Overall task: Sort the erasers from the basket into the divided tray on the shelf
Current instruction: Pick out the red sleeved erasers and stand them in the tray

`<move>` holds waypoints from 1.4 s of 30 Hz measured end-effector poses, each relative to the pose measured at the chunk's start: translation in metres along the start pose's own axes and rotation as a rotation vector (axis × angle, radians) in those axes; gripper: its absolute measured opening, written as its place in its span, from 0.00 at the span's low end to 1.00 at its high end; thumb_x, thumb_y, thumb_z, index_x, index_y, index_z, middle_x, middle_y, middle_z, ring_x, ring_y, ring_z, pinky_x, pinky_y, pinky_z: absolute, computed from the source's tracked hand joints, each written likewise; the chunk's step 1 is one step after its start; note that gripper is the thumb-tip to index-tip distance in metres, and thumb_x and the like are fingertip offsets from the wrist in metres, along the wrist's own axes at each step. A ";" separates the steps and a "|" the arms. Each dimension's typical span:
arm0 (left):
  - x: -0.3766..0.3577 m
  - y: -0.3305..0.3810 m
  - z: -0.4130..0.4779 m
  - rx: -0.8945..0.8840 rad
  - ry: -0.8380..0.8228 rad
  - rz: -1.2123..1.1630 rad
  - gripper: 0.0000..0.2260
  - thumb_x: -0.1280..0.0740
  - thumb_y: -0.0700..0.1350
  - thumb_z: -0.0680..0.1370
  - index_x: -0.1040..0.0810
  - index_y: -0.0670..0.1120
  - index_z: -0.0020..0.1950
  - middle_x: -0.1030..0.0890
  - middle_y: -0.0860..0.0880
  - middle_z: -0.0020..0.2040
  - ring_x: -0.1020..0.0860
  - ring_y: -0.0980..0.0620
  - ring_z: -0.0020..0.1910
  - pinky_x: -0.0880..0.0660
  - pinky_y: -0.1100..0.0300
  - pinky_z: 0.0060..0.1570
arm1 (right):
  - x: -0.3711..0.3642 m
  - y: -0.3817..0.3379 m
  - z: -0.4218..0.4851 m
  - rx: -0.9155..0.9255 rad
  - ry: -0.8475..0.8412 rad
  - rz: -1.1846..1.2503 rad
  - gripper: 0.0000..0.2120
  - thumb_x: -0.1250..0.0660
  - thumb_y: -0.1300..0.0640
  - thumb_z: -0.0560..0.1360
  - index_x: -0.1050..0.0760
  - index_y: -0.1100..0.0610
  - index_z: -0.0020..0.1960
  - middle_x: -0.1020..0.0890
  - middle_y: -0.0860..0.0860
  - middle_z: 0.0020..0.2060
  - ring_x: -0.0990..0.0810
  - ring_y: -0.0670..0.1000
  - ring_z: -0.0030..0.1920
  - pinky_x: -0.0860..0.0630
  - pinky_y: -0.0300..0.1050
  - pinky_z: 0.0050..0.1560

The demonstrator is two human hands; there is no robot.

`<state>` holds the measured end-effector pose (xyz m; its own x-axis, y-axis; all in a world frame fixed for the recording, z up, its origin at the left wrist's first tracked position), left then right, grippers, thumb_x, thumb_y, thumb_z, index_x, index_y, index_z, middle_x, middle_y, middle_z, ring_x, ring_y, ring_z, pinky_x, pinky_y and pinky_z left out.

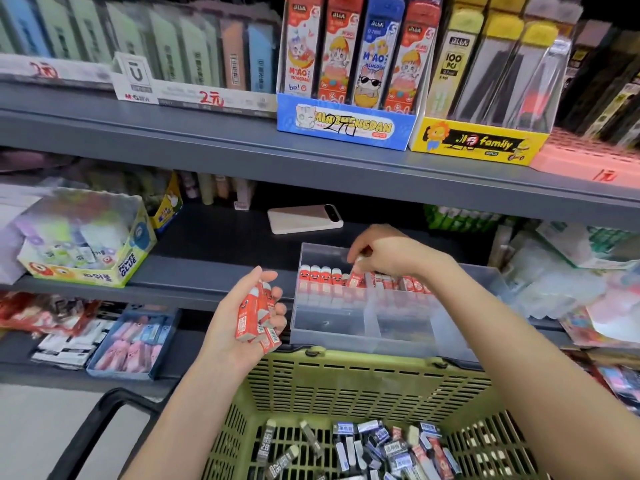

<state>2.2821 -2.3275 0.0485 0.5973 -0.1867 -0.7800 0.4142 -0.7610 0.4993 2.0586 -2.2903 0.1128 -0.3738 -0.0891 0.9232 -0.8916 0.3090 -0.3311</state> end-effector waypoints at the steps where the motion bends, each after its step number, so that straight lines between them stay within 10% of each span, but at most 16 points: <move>1: 0.000 0.000 0.000 0.000 -0.002 0.001 0.11 0.30 0.48 0.69 0.21 0.42 0.46 0.24 0.46 0.34 0.27 0.54 0.25 0.30 0.65 0.20 | 0.000 -0.003 0.002 0.010 -0.011 -0.007 0.11 0.26 0.59 0.69 0.20 0.55 0.50 0.23 0.45 0.39 0.25 0.45 0.38 0.33 0.31 0.32; 18: 0.001 0.001 0.001 -0.032 0.038 -0.129 0.14 0.33 0.55 0.74 0.24 0.43 0.46 0.24 0.47 0.33 0.25 0.54 0.27 0.28 0.64 0.23 | -0.027 -0.010 0.000 0.089 0.205 -0.342 0.09 0.36 0.54 0.75 0.17 0.50 0.49 0.17 0.44 0.44 0.31 0.48 0.52 0.35 0.40 0.48; 21: 0.001 0.001 0.003 -0.085 0.052 -0.090 0.16 0.32 0.57 0.72 0.25 0.44 0.45 0.25 0.48 0.32 0.27 0.54 0.27 0.29 0.65 0.23 | -0.029 -0.042 -0.024 0.175 0.401 0.055 0.09 0.35 0.48 0.74 0.17 0.48 0.45 0.16 0.42 0.40 0.26 0.44 0.44 0.30 0.40 0.46; 25: 0.004 0.000 0.004 -0.259 0.145 0.186 0.20 0.33 0.65 0.66 0.26 0.49 0.42 0.27 0.50 0.31 0.27 0.54 0.28 0.30 0.61 0.26 | -0.051 -0.102 -0.056 0.186 0.263 0.371 0.17 0.32 0.34 0.63 0.22 0.49 0.35 0.22 0.42 0.28 0.26 0.41 0.31 0.33 0.36 0.34; 33: 0.006 0.002 0.005 -0.290 0.214 0.280 0.26 0.39 0.72 0.62 0.25 0.50 0.41 0.27 0.53 0.30 0.29 0.54 0.30 0.31 0.57 0.31 | -0.065 -0.114 -0.061 -0.053 0.070 0.760 0.11 0.26 0.55 0.69 0.24 0.51 0.30 0.23 0.46 0.26 0.28 0.44 0.27 0.31 0.39 0.30; 37: 0.005 0.001 0.006 -0.189 0.186 0.128 0.22 0.37 0.67 0.68 0.24 0.47 0.42 0.22 0.49 0.32 0.22 0.52 0.29 0.24 0.60 0.27 | -0.051 -0.097 -0.062 -0.111 -0.033 1.079 0.02 0.28 0.61 0.71 0.20 0.60 0.43 0.21 0.49 0.26 0.29 0.43 0.24 0.33 0.33 0.23; 42: 0.009 0.003 0.004 -0.151 0.170 -0.045 0.07 0.34 0.44 0.76 0.22 0.41 0.46 0.24 0.45 0.34 0.24 0.50 0.28 0.24 0.59 0.28 | -0.022 -0.047 -0.035 -0.274 0.270 0.932 0.04 0.28 0.62 0.69 0.18 0.64 0.39 0.21 0.50 0.26 0.28 0.41 0.23 0.34 0.30 0.24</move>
<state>2.2859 -2.3339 0.0420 0.6776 -0.0376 -0.7345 0.5337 -0.6620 0.5262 2.1176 -2.2693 0.1144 -0.7914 0.5057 0.3434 -0.1713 0.3559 -0.9187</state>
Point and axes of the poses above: each hand's wrist, its own z-axis towards the middle knuckle, its own x-axis out of the back of the hand, y = z × x, the point moved 2 cm from there along z, towards the middle knuckle
